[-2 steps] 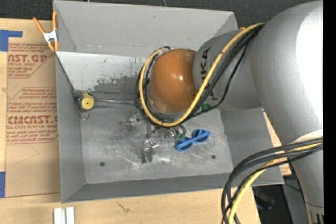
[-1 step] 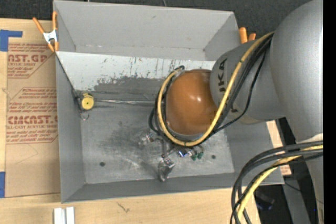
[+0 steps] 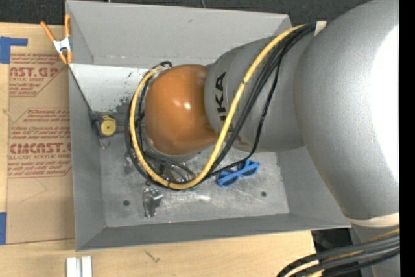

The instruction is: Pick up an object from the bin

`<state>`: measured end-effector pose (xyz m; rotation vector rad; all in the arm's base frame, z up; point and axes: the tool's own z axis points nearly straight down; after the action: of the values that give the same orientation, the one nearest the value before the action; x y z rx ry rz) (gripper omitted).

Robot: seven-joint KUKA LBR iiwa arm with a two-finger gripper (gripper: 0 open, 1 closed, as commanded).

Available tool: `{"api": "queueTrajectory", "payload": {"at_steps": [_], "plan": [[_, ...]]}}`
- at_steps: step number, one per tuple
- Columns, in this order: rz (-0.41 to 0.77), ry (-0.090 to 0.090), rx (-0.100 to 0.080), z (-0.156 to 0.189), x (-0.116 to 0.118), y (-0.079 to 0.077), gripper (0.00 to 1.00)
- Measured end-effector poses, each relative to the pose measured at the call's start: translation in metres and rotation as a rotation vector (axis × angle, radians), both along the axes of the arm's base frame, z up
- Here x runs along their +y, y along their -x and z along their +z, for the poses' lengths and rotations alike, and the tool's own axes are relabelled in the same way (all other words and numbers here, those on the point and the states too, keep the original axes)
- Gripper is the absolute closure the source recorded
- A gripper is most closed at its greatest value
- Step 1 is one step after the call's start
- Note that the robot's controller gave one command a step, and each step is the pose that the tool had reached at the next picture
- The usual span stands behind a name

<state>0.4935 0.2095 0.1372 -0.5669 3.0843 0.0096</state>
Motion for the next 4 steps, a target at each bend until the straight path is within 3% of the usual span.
{"api": "queueTrajectory", "payload": {"at_steps": [1,2,3,4], "plan": [[0.179,0.001,-0.004,-0.065,-0.090,-0.032,0.00],[0.365,0.006,-0.014,-0.064,-0.073,0.007,0.00],[0.429,0.009,-0.006,-0.064,-0.057,0.005,0.00],[0.184,0.001,-0.005,-0.064,-0.146,-0.035,0.00]]}}
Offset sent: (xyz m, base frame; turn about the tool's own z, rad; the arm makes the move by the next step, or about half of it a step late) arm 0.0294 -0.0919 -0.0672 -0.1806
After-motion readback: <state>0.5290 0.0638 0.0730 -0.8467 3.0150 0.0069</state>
